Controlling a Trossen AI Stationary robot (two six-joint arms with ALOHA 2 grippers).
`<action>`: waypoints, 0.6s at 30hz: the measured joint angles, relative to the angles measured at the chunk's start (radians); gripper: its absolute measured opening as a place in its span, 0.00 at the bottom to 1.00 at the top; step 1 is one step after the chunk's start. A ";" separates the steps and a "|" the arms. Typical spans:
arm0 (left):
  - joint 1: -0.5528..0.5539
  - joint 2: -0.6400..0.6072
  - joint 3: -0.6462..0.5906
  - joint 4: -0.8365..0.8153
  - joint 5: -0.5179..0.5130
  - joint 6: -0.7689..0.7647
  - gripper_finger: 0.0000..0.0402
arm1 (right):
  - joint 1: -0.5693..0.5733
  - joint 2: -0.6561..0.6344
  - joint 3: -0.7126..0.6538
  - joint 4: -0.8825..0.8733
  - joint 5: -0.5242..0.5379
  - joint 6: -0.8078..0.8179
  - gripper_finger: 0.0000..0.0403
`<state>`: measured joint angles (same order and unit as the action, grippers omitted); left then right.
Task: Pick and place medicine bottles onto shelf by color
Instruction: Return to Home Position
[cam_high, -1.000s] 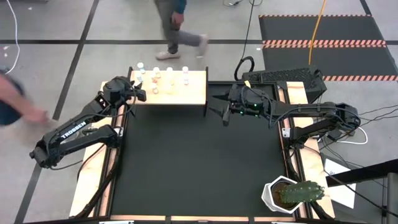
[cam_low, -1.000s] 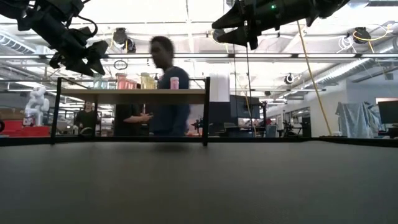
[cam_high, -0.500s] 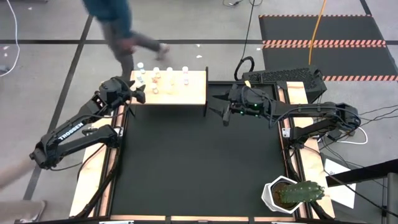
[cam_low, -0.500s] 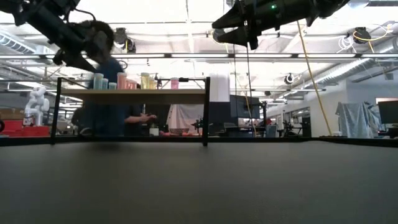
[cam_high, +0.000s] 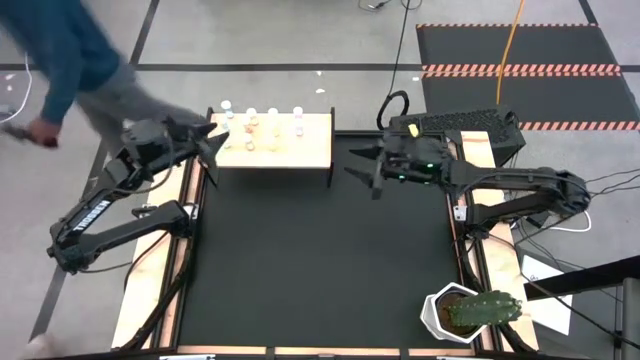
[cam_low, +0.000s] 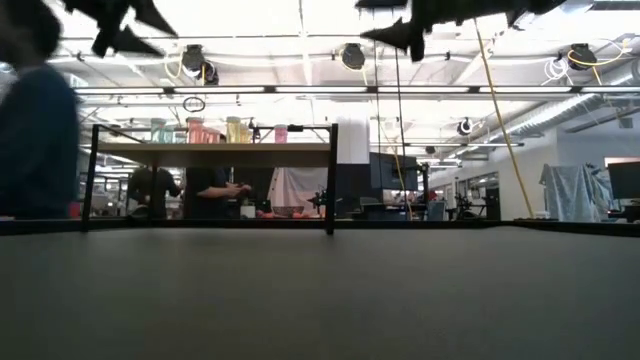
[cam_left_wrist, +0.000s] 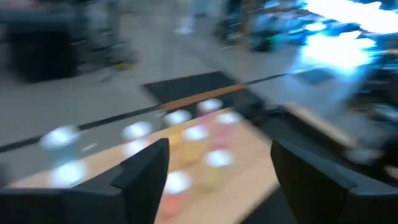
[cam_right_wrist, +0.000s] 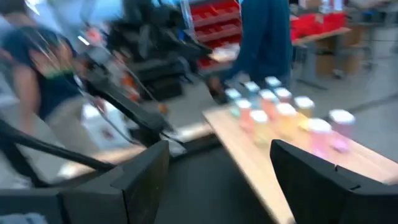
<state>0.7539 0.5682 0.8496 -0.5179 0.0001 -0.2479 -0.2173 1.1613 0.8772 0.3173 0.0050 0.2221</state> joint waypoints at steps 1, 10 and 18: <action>-0.016 0.000 0.015 0.007 0.036 0.000 0.68 | 0.000 -0.025 0.000 0.001 -0.025 0.018 0.67; -0.347 0.062 -0.092 0.378 0.131 -0.020 0.27 | 0.005 -0.269 0.000 -0.265 -0.302 0.042 0.24; -0.516 0.080 -0.208 0.453 0.122 0.195 0.02 | 0.001 -0.507 0.000 -0.529 -0.262 -0.088 0.03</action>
<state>0.2375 0.6478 0.6416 -0.0646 0.1220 -0.0525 -0.2162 0.6541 0.8768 -0.2117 -0.2570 0.1337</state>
